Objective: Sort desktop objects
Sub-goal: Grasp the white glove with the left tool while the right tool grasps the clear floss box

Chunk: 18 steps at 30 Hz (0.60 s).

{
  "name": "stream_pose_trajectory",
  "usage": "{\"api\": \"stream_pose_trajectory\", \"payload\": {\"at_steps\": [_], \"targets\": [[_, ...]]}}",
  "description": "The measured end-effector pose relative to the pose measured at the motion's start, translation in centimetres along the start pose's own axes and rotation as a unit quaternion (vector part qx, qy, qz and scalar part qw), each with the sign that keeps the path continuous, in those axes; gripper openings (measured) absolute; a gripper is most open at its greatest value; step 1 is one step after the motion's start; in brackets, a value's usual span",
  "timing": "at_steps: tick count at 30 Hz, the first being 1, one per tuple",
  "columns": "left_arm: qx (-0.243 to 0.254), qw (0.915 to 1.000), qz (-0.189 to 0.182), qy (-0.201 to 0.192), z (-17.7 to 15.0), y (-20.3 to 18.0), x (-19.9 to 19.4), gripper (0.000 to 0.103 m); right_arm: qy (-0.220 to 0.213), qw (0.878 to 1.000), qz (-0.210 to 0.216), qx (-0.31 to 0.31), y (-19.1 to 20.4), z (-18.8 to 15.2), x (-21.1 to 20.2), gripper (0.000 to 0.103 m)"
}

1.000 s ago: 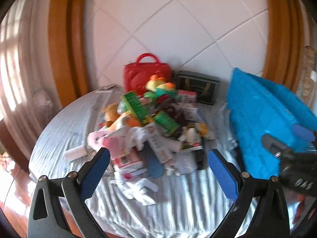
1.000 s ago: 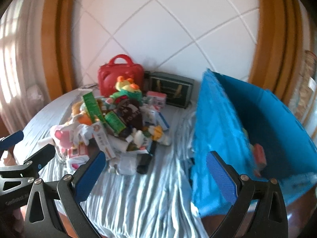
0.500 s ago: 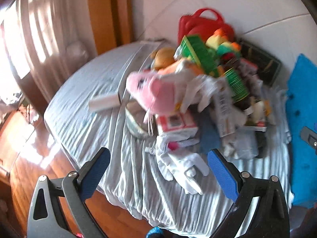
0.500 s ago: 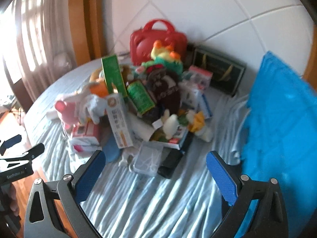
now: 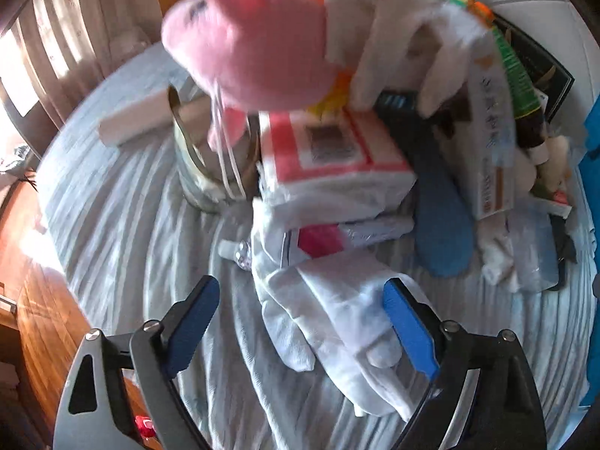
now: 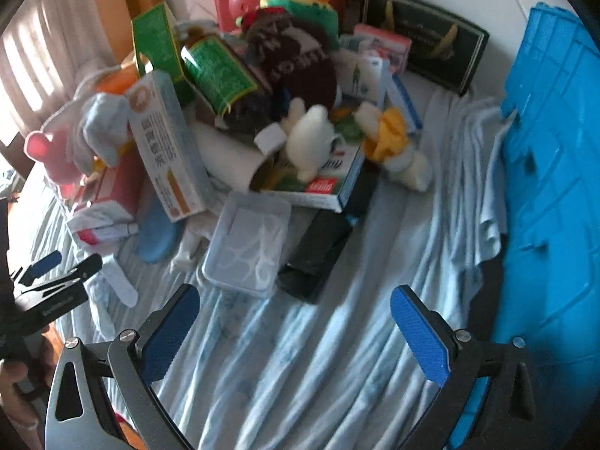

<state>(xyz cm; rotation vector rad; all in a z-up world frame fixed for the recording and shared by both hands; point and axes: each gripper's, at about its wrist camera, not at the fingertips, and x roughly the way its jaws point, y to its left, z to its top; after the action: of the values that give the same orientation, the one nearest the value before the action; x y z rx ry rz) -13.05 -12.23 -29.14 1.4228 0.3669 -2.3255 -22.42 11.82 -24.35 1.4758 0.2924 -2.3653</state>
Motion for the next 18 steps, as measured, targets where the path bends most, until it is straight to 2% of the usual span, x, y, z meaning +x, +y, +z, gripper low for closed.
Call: {"api": "stream_pose_trajectory", "payload": {"at_steps": [3, 4, 5, 6, 7, 9, 10, 12, 15, 16, 18], "targets": [[0.009, 0.9998, -0.013, 0.015, -0.5, 0.0, 1.0, 0.076, 0.003, 1.000, 0.004, 0.006, 0.4, 0.3, 1.1, 0.103], [0.020, 0.9997, -0.013, 0.007, -0.6, -0.2, 0.8, 0.063, 0.008, 1.000, 0.005, 0.008, 0.5, 0.5, 1.5, 0.103], [0.028, 0.9995, -0.017, 0.003, -0.6, -0.4, 0.6, 0.056, 0.012, 1.000, 0.008, 0.009, 0.7, 0.7, 1.9, 0.103], [0.033, 0.9992, -0.024, 0.004, -0.6, -0.5, 0.4, 0.042, 0.015, 1.000, 0.009, 0.010, 0.8, 1.0, 2.3, 0.103], [0.036, 0.9989, -0.029, 0.004, -0.7, -0.5, 0.2, 0.032, 0.019, 1.000, 0.011, 0.014, 1.0, 1.4, 2.6, 0.103], [0.041, 0.9988, -0.028, -0.002, -0.7, 0.0, -0.6, 0.019, 0.018, 0.999, 0.031, 0.027, 1.1, 2.0, 3.2, 0.102], [0.040, 0.9987, -0.030, -0.005, -0.8, 0.5, -1.2, 0.018, 0.019, 0.999, 0.038, 0.030, 1.2, 2.2, 3.4, 0.100], [0.030, 0.9985, -0.044, -0.014, -0.9, 1.7, -2.4, 0.018, 0.019, 0.999, 0.040, 0.027, 1.6, 2.5, 4.0, 0.080], [0.031, 0.9983, -0.045, -0.022, -1.0, 2.4, -3.3, 0.017, 0.035, 0.998, 0.041, 0.028, 2.0, 3.0, 5.5, 0.078], [0.032, 0.9982, -0.046, -0.021, -1.1, 2.4, -3.4, 0.017, 0.042, 0.997, 0.060, -0.013, 2.0, 3.1, 6.0, 0.078], [0.028, 0.9978, -0.054, -0.023, -1.3, 2.5, -3.9, 0.017, 0.042, 0.997, 0.056, -0.017, 2.2, 3.2, 6.8, 0.078]]}}
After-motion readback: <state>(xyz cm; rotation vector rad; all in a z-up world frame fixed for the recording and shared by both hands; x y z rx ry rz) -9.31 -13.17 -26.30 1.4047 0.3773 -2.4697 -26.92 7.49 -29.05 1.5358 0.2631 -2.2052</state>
